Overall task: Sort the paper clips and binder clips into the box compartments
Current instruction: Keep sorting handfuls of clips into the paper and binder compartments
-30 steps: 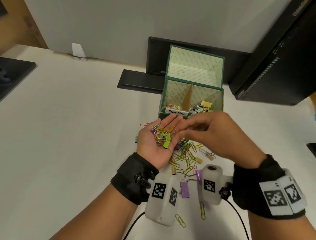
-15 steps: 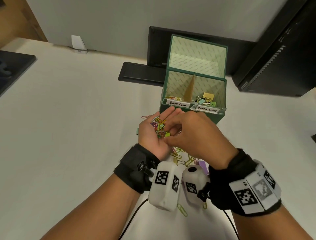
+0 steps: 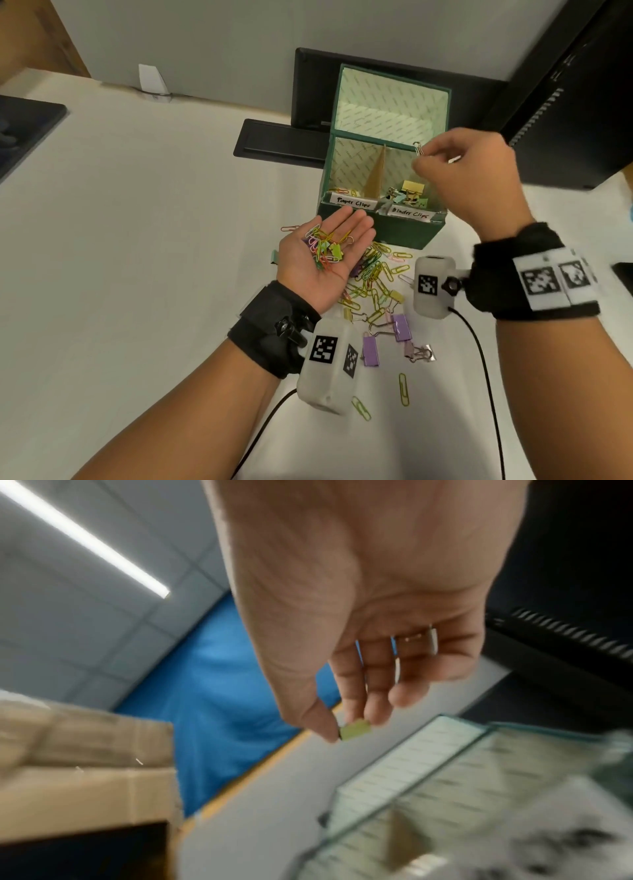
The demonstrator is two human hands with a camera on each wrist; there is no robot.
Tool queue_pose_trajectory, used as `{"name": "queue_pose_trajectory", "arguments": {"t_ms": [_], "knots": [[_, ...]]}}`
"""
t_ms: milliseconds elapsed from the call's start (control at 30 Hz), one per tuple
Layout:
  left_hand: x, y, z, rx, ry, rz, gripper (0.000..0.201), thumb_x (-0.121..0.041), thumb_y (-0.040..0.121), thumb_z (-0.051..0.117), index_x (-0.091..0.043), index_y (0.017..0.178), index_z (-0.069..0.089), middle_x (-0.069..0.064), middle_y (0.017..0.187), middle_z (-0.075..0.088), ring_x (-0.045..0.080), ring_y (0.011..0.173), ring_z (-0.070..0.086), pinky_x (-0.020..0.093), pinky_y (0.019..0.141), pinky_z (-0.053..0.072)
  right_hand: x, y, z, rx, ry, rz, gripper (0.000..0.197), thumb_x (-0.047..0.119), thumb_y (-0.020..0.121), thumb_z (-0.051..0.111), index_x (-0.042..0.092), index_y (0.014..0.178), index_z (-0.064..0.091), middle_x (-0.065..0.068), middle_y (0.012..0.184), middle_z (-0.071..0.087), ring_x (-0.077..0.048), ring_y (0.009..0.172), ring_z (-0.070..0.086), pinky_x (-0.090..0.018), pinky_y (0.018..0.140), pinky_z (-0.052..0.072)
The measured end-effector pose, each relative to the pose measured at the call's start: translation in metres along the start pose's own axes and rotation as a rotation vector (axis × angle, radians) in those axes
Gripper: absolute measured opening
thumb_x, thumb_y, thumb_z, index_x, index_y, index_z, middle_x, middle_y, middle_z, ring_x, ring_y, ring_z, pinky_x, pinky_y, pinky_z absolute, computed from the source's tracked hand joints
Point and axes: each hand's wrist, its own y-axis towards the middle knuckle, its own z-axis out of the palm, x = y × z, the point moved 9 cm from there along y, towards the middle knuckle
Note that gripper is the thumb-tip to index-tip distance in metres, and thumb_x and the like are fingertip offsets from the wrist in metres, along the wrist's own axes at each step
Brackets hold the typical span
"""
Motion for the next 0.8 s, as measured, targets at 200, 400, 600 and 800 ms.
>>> {"name": "queue_pose_trajectory", "arguments": {"t_ms": [200, 400, 600, 800], "knots": [[0.001, 0.000, 0.001, 0.003, 0.012, -0.008, 0.048, -0.026, 0.100, 0.036, 0.009, 0.102, 0.068, 0.026, 0.101, 0.070, 0.037, 0.090, 0.071, 0.050, 0.085, 0.053, -0.009, -0.004, 0.035, 0.219, -0.267, -0.046, 0.032, 0.042, 0.087, 0.068, 0.026, 0.113, 0.071, 0.002, 0.104, 0.067, -0.015, 0.092, 0.058, -0.030, 0.079, 0.046], [0.001, -0.001, 0.004, 0.040, 0.079, 0.006, 0.050, -0.027, 0.101, 0.031, 0.005, 0.135, 0.049, 0.025, 0.119, 0.062, 0.032, 0.092, 0.068, 0.039, 0.078, 0.059, 0.058, -0.064, 0.066, 0.555, -0.059, -0.356, 0.020, 0.034, 0.077, 0.080, 0.045, 0.091, 0.071, 0.020, 0.080, 0.056, 0.003, 0.080, 0.052, -0.007, 0.067, 0.037], [0.001, -0.003, 0.005, 0.031, 0.091, 0.018, 0.045, -0.026, 0.101, 0.031, 0.003, 0.127, 0.055, 0.018, 0.086, 0.070, 0.028, 0.073, 0.072, 0.031, 0.059, 0.058, 0.053, -0.073, 0.086, 0.521, -0.231, -0.403, 0.031, 0.030, 0.073, 0.083, 0.035, 0.103, 0.076, 0.016, 0.085, 0.042, -0.016, 0.095, 0.045, -0.028, 0.073, 0.039], [0.002, -0.004, 0.005, 0.019, 0.048, 0.007, 0.044, -0.026, 0.101, 0.034, 0.004, 0.125, 0.056, 0.022, 0.099, 0.068, 0.032, 0.085, 0.071, 0.036, 0.067, 0.059, 0.052, -0.072, 0.076, 0.462, -0.125, -0.383, 0.025, 0.027, 0.073, 0.081, 0.031, 0.098, 0.076, 0.010, 0.091, 0.050, -0.016, 0.096, 0.045, -0.027, 0.077, 0.041]]}}
